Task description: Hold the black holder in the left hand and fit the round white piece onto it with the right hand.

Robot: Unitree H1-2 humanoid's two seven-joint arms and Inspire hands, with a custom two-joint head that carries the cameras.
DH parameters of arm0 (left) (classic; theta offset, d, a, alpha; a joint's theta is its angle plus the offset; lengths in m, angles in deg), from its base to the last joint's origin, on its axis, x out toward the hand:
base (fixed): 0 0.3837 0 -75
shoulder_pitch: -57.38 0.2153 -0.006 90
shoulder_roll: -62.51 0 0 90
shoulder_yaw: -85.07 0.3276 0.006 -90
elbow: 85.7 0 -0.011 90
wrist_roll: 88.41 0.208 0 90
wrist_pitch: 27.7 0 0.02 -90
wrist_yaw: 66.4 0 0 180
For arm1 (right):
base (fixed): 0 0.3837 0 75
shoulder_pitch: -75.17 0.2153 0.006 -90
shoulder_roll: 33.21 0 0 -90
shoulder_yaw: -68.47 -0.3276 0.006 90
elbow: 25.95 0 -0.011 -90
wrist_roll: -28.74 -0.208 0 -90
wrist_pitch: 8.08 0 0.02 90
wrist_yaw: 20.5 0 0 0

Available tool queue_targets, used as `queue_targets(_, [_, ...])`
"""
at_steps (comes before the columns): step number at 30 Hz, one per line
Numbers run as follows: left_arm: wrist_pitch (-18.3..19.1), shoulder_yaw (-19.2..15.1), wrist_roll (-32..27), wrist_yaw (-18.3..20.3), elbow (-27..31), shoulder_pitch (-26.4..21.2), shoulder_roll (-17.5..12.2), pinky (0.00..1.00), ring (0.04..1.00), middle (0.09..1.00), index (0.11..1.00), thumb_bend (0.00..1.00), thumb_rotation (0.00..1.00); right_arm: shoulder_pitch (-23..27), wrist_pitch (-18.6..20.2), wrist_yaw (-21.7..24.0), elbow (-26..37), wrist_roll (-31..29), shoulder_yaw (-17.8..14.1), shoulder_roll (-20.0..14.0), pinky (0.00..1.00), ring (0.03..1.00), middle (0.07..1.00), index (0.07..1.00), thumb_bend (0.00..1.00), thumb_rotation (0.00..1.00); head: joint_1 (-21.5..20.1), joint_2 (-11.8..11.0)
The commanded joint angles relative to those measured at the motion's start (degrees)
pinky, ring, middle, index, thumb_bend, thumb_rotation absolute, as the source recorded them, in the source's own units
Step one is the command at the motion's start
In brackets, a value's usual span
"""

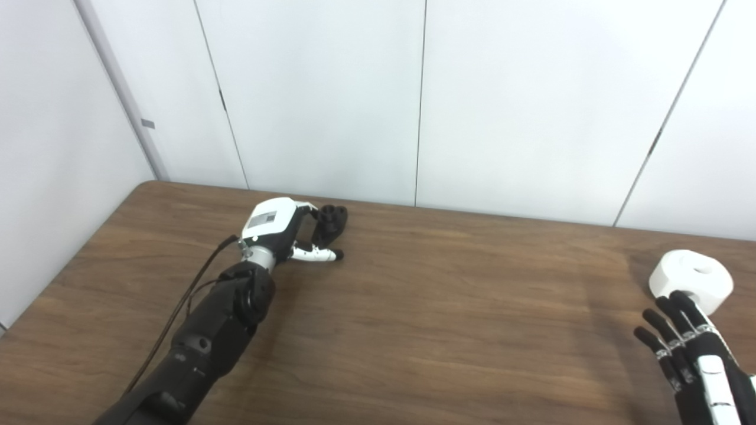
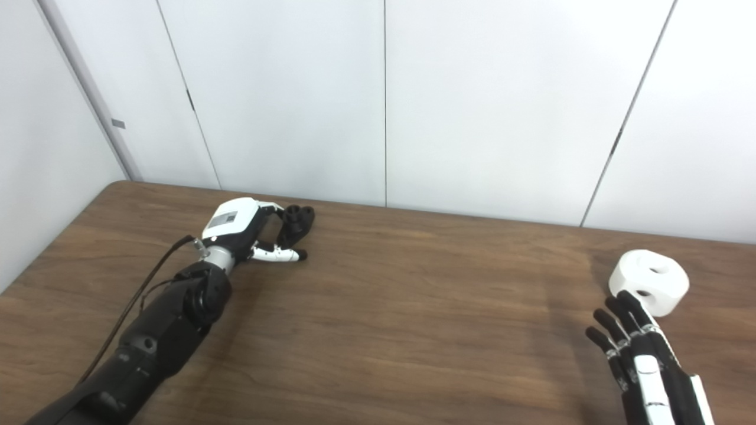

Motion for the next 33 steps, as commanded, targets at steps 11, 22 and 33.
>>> queue_targets(11, [-1.7, 0.9, -0.4, -3.6, -2.1, -4.2, 1.1, 0.85, 0.896, 0.842, 0.728, 1.00, 0.43, -0.2, -2.3, 0.3, 2.4, -0.9, -0.2, -0.1, 0.82, 0.871, 0.892, 0.877, 0.32, 0.69, -0.2, 0.1])
queue_targets(22, [-4.4, 1.5, 0.3, -5.5, -1.5, -4.6, 0.1, 0.83, 0.867, 0.805, 0.682, 1.00, 0.39, 0.0, -2.0, 0.0, 3.6, 0.1, -0.2, -0.5, 0.84, 0.873, 0.890, 0.871, 0.34, 0.71, -0.3, 0.8])
queue_targets(33, [-9.3, 0.7, -0.2, -7.4, -1.3, -4.6, -1.5, 0.79, 0.806, 0.715, 0.545, 0.89, 0.08, 0.4, -0.9, -0.5, 5.4, 0.0, -0.5, -0.7, 0.82, 0.863, 0.885, 0.869, 0.35, 0.73, -0.4, 2.2])
